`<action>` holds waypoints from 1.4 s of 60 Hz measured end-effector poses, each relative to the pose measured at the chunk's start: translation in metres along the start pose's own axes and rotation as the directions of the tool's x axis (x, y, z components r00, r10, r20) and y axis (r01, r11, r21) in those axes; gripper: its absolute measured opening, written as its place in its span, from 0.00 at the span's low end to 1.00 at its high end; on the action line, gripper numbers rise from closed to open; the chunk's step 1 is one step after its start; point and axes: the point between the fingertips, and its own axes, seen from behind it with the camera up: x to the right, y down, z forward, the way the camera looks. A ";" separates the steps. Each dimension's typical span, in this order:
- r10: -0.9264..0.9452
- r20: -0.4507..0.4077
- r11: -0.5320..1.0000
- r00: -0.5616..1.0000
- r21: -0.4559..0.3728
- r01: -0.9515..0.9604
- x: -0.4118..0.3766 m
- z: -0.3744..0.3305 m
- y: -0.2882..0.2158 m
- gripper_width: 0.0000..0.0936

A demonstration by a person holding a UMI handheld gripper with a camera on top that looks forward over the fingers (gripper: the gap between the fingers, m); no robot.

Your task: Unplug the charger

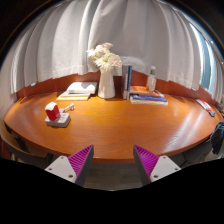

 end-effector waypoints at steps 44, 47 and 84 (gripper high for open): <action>-0.037 0.163 0.998 0.986 0.053 0.029 -0.297 0.190 -0.088 0.60; -0.044 0.147 0.998 0.988 0.051 0.037 -0.295 0.191 -0.088 0.53; -0.022 -0.020 0.861 1.000 0.507 0.029 -0.109 0.033 -0.401 0.36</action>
